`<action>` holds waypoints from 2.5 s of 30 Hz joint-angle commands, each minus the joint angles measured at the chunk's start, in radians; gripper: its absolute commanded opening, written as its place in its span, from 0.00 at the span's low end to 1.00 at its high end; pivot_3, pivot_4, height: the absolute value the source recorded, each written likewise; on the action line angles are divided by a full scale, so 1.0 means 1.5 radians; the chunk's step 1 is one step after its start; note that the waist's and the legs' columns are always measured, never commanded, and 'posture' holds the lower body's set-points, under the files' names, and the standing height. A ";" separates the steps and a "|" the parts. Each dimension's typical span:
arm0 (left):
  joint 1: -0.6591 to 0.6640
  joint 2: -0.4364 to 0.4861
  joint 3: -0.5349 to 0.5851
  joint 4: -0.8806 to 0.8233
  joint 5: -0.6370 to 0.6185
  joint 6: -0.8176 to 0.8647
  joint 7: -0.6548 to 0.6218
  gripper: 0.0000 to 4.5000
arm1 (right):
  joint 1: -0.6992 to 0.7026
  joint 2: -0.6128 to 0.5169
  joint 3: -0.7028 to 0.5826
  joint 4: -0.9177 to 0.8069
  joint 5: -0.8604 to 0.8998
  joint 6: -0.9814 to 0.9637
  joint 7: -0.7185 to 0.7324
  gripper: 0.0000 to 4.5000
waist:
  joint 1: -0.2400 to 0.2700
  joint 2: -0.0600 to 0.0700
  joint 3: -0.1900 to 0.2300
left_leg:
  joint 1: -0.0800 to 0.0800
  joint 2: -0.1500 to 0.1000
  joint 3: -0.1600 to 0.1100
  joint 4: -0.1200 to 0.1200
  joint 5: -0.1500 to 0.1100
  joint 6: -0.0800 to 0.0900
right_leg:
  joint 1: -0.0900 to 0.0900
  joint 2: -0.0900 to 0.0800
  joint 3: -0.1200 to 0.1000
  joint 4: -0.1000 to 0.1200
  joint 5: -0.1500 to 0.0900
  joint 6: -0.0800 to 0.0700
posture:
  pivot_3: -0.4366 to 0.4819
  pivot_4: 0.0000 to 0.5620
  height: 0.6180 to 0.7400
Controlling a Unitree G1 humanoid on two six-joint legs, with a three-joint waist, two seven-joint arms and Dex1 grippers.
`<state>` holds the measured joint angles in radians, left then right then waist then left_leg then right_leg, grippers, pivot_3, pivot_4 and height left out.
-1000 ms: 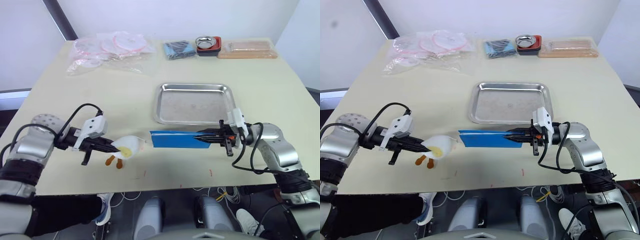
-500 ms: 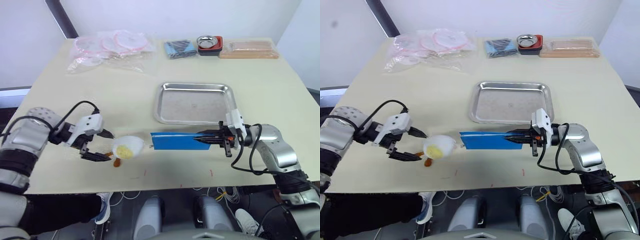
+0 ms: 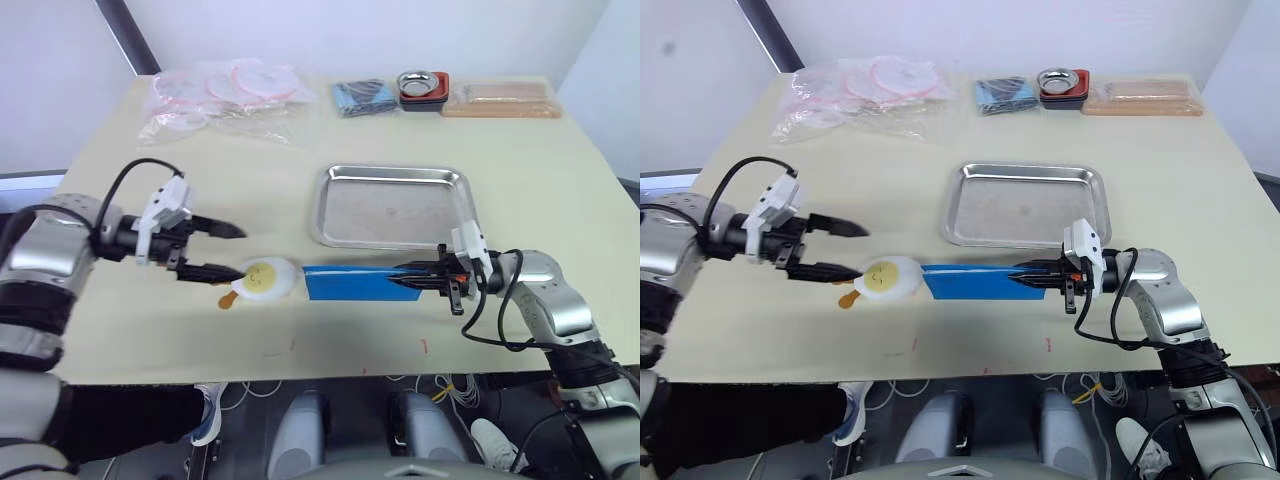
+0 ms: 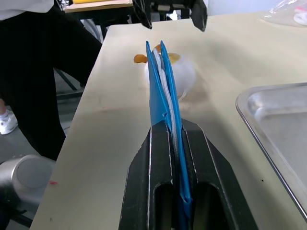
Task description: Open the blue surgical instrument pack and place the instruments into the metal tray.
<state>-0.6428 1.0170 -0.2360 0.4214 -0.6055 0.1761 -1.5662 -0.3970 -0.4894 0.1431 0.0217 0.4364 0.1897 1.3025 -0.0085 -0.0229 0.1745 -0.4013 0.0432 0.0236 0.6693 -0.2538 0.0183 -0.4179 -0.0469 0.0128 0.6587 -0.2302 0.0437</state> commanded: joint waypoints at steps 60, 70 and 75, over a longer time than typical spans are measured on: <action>0.107 -0.282 0.104 -0.112 0.093 0.020 0.045 0.00 | 0.020 -0.052 -0.040 -0.044 0.055 0.075 -0.007 0.22 | -0.002 0.000 0.000 | 0.000 0.000 -0.001 0.000 0.000 0.000 | 0.000 0.000 0.000 0.001 0.000 0.000 | 0.48 0.27 1.00; 0.058 -0.317 0.070 -0.042 0.145 0.002 0.040 0.00 | 0.049 -0.060 -0.089 -0.126 0.121 0.140 -0.051 0.97 | 0.003 0.000 0.000 | 0.000 -0.001 -0.001 0.000 0.000 0.000 | 0.001 0.000 0.000 0.001 0.000 0.000 | 0.48 0.27 1.00; 0.055 -0.319 0.068 -0.031 0.154 -0.007 0.035 0.00 | 0.039 -0.028 -0.128 -0.198 0.198 0.201 -0.132 0.97 | 0.001 0.000 0.000 | 0.001 -0.001 -0.001 0.000 0.000 0.000 | 0.001 0.000 0.000 0.001 0.000 0.000 | 0.48 0.27 1.00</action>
<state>-0.5648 0.5446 -0.1174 0.3723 -0.3858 0.1680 -1.5017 -0.3259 -0.5400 -0.0263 -0.2335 0.6987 0.4804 1.1297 -0.0065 -0.0232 0.1743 -0.3994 0.0419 0.0218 0.6699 -0.2538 0.0183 -0.4153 -0.0469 0.0127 0.6596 -0.2297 0.0439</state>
